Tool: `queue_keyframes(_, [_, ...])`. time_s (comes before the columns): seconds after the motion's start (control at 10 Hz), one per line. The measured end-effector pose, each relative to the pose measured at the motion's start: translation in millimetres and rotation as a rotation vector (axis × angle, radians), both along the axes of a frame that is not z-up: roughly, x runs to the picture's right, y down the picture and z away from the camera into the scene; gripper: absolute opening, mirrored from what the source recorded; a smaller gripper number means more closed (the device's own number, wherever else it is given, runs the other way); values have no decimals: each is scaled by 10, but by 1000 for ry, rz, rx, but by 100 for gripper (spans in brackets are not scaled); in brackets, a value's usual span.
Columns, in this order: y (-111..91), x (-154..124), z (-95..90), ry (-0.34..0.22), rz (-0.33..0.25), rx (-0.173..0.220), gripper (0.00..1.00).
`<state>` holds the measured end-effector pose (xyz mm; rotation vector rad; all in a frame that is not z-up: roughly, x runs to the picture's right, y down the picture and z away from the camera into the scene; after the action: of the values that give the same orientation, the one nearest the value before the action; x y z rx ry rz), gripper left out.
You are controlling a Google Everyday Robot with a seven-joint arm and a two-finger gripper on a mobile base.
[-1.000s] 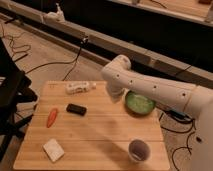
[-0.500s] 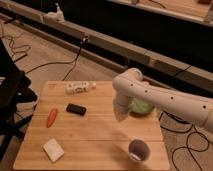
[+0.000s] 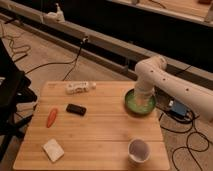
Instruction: Move the arm in a circular motion
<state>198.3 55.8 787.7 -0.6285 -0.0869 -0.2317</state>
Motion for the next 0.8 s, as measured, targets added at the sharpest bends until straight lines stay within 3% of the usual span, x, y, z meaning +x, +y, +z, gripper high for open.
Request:
queue_keyframes(0.2, [-267, -303, 94, -33, -11, 42, 0])
queue_keyframes(0.3, [-314, -660, 123, -86, -26, 48, 0])
queue_keyframes(0.5, [-155, -1169, 58, -182, -41, 18, 0])
queue_keyframes(0.8, [285, -1454, -103, -279, -68, -55, 0])
